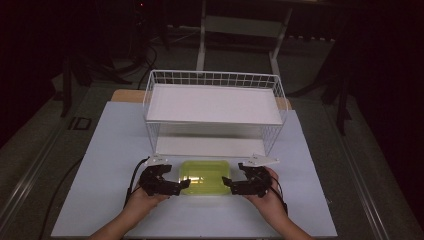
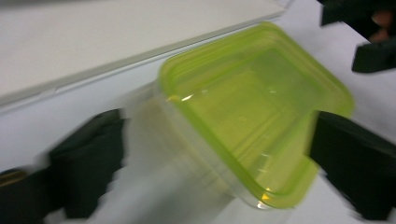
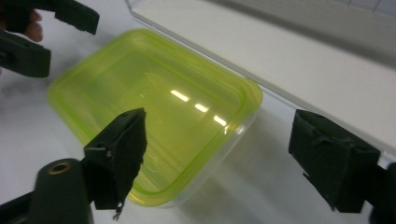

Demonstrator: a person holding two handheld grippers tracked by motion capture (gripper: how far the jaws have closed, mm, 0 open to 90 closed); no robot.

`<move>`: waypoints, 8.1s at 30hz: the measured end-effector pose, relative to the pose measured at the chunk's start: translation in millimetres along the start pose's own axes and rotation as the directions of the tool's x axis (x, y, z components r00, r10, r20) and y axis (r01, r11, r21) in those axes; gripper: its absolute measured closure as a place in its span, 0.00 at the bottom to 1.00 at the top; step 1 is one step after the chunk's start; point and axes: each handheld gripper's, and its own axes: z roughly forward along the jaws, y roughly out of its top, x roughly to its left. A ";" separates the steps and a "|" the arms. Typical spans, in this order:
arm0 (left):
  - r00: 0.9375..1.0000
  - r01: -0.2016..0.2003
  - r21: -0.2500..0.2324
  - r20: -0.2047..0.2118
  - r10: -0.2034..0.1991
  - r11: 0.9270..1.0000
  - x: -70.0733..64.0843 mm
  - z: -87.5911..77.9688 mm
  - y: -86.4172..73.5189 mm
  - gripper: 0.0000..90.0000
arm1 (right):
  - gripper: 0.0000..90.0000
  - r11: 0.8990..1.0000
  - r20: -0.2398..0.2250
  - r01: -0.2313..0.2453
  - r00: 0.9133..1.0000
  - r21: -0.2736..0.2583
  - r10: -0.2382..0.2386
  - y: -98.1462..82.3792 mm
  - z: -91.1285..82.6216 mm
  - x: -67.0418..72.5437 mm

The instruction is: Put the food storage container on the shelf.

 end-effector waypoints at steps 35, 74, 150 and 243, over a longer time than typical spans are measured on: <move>0.996 0.070 0.029 0.044 -0.071 0.997 -6.5 -3.4 -9.1 0.77 | 0.75 0.975 -0.025 -0.195 0.980 0.110 0.199 -7.9 7.0 4.3; 0.999 0.032 -0.088 -0.011 -0.033 0.996 -13.7 -2.3 50.3 0.89 | 0.87 0.967 -0.002 -0.251 0.968 -0.040 0.251 31.7 -8.8 -22.4; 0.996 -0.010 -0.242 -0.089 -0.012 0.970 12.8 29.4 52.0 0.58 | 0.57 0.974 0.155 -0.199 0.964 -0.106 0.214 31.6 31.5 -23.6; 0.976 -0.205 -0.281 0.017 0.218 0.937 -14.3 9.8 23.4 0.02 | 0.57 0.995 0.094 -0.046 0.994 -0.089 0.054 41.2 45.7 14.8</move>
